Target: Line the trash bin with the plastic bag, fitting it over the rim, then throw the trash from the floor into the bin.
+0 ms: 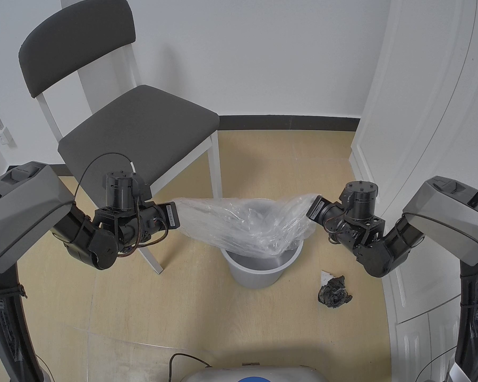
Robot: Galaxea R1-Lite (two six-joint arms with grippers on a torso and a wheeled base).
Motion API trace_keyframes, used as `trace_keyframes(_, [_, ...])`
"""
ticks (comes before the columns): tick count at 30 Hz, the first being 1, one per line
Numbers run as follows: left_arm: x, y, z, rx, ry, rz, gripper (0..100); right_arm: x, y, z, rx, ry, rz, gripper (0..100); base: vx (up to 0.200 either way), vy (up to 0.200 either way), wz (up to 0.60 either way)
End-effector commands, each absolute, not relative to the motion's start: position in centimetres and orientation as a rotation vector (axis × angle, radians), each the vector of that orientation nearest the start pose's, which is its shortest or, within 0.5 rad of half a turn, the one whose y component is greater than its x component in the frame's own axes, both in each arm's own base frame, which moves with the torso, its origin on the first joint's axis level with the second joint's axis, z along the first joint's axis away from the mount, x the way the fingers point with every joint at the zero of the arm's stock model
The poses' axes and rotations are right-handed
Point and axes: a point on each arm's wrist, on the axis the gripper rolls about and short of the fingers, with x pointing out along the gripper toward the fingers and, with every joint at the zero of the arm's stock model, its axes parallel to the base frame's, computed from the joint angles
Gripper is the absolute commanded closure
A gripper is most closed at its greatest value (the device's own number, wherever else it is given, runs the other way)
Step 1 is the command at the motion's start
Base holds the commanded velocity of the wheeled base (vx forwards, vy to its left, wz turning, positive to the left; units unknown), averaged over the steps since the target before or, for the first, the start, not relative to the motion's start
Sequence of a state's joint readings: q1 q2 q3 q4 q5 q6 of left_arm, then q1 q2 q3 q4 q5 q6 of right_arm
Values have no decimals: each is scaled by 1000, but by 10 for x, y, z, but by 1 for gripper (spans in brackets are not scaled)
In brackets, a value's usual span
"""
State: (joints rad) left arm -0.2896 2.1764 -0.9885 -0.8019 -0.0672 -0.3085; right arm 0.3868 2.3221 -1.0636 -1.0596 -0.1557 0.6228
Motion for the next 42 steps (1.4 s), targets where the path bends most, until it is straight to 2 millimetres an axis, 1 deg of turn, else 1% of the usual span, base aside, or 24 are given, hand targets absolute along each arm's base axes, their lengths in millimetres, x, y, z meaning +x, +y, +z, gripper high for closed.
trace_keyframes(1, [384,-120,73,-265,439,-296,100,402,179,38,590,295,187,100,0,0,0])
trace_keyframes(3, [383,-120,74,-267,438,-296,100,401,189,25,604,325,197,100,0,0,0])
trace_keyframes(5, [383,-120,74,-267,437,-296,100,399,194,18,604,345,201,100,0,0,0])
trace_keyframes(6, [383,-120,74,-267,437,-296,100,399,194,18,604,345,201,100,0,0,0])
trace_keyframes(7, [383,-120,75,-267,434,-297,100,398,202,10,611,363,211,100,0,0,0])
trace_keyframes(9, [384,-120,77,-269,429,-297,100,397,208,4,626,375,218,100,0,0,0])
trace_keyframes(10, [384,-120,77,-269,429,-297,100,397,208,4,626,375,218,100,0,0,0])
trace_keyframes(11, [384,-119,78,-272,425,-296,100,398,213,-3,633,385,222,100,0,0,0])
trace_keyframes(13, [384,-119,79,-284,422,-293,100,400,216,-8,635,386,224,100,0,0,0])
trace_keyframes(15, [384,-119,80,-291,417,-293,100,402,216,-10,637,385,224,100,0,0,0])
trace_keyframes(21, [383,-120,84,-302,391,-298,100,417,225,-13,700,351,232,100,0,0,0])
trace_keyframes(25, [382,-120,86,-302,387,-299,100,419,225,-18,699,352,230,100,0,0,0])
trace_keyframes(26, [382,-120,89,-303,378,-301,100,421,224,-18,701,349,229,100,0,0,0])
trace_keyframes(29, [380,-121,91,-305,375,-304,100,423,225,-21,704,346,229,100,0,0,0])
trace_keyframes(33, [376,-123,98,-317,364,-313,100,424,228,-30,700,354,227,100,0,0,0])
trace_keyframes(36, [375,-124,98,-317,365,-314,100,424,228,-31,699,356,226,100,0,0,0])
trace_keyframes(42, [373,-135,94,-313,379,-337,100,428,221,-31,698,348,204,100,0,0,0])
